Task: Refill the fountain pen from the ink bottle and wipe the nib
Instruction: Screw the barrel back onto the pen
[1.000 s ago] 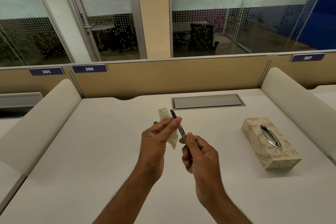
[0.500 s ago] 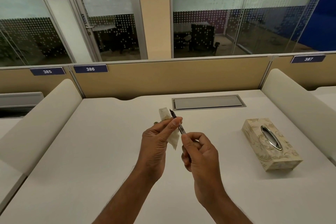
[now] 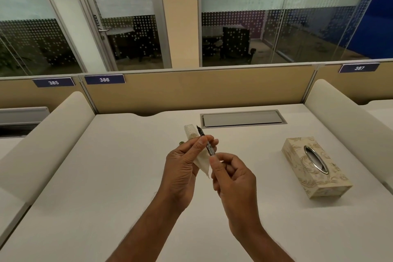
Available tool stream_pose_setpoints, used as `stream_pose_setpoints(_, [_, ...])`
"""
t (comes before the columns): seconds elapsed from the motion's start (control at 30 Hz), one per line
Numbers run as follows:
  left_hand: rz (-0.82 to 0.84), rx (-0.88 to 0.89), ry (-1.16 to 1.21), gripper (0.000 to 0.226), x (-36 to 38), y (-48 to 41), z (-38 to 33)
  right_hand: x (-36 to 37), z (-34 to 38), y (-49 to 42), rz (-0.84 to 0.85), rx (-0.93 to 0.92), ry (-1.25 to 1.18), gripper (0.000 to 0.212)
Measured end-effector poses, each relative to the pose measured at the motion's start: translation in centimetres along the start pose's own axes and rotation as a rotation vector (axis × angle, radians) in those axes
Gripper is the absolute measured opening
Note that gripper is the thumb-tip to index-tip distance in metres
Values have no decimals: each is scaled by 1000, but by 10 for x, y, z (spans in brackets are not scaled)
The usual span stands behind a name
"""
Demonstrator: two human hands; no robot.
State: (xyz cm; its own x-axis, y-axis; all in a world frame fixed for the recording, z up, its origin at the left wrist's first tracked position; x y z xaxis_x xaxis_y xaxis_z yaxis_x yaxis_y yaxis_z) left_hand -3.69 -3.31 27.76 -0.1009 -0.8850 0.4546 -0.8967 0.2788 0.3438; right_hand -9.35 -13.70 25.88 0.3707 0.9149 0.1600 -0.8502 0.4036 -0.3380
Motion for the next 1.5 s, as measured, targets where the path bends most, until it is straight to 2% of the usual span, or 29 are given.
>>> stream_pose_setpoints(0.13, [4,-5,0,35,2,0,-1,-1,-2,0,-10,-15,40,11])
stream_pose_setpoints(0.2, [7,-6,-1,33,1,0,-1,-1,-1,-1,2,-5,17,18])
stream_pose_setpoints(0.3, [1,-6,1,35,0,-2,0,-1,0,-2,2,-26,34,10])
stream_pose_setpoints(0.47, [-4,-5,-5,36,0,-3,0,-1,0,-4,8,4,19,18])
stream_pose_setpoints(0.67, [3,-2,1,39,1,-4,-3,0,2,-7,-7,6,26,13])
stream_pose_setpoints(0.73, [15,0,4,38,2,-4,-4,1,3,-7,3,35,-18,20])
stream_pose_setpoints(0.83, [16,6,-5,36,1,-4,-5,1,6,-9,3,13,2,11])
stream_pose_setpoints(1.03, [15,5,-3,35,-1,-4,-3,1,5,-8,17,76,-49,19])
stream_pose_setpoints(1.2, [16,-2,-2,34,-1,-3,-2,2,5,-6,28,24,13,13])
stream_pose_setpoints(1.5, [32,-2,-19,34,-1,-2,-4,3,9,-7,83,166,-117,31])
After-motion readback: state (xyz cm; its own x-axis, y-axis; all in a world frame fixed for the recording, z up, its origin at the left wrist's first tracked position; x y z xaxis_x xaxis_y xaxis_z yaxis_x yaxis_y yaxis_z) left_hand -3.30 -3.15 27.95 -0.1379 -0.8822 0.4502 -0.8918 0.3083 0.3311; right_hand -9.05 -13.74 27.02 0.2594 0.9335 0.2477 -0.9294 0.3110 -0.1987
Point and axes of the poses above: each hand's wrist, its own y-axis away from the middle knuckle, its own x-axis out of the palm, z = x × y, the point moved 3 cm from there along -y, towards the middle knuckle, and after that the axes turned 15 degrees about -x, right-handed, at the moved point
